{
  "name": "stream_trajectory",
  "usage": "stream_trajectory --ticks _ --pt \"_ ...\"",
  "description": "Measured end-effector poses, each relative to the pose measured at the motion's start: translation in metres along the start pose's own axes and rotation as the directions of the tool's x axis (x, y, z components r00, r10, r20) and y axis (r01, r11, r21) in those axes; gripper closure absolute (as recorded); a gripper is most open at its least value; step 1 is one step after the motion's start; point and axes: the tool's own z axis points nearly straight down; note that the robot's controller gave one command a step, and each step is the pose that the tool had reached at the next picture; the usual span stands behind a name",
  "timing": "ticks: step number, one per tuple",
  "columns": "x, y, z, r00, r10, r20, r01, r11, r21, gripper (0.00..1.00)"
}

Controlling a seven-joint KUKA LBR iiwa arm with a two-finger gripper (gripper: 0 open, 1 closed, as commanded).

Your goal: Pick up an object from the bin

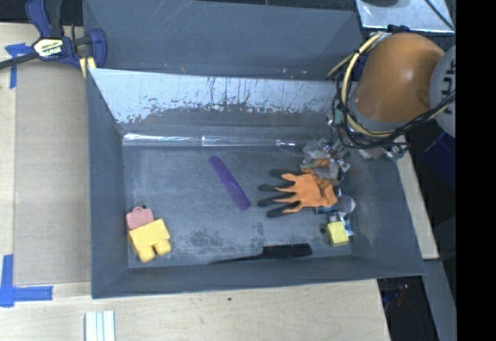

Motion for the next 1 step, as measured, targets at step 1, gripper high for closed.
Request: stream_trajectory --ticks 1 --pt "-0.0011 -0.0007 -0.0338 1.0 0.002 0.002 -0.002 1.0 0.002 1.0"
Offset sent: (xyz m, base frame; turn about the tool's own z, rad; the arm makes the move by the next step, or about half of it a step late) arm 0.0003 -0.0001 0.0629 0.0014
